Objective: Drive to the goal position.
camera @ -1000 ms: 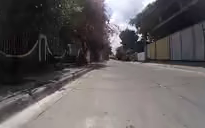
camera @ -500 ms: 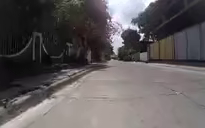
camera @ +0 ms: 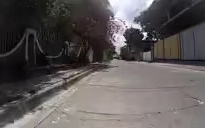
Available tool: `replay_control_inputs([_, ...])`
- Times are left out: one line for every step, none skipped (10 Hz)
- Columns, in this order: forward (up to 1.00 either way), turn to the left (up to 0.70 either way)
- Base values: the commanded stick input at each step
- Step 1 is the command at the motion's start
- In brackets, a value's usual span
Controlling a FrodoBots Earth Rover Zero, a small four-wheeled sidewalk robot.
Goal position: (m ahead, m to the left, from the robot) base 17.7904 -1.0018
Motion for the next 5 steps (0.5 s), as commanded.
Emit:
replay_control_inputs([1.0,-0.4])
replay_control_inputs([1.0,-0.28])
replay_control_inputs([1.0,-0.04])
replay_control_inputs([1.0,0.0])
replay_control_inputs([1.0,0.0])
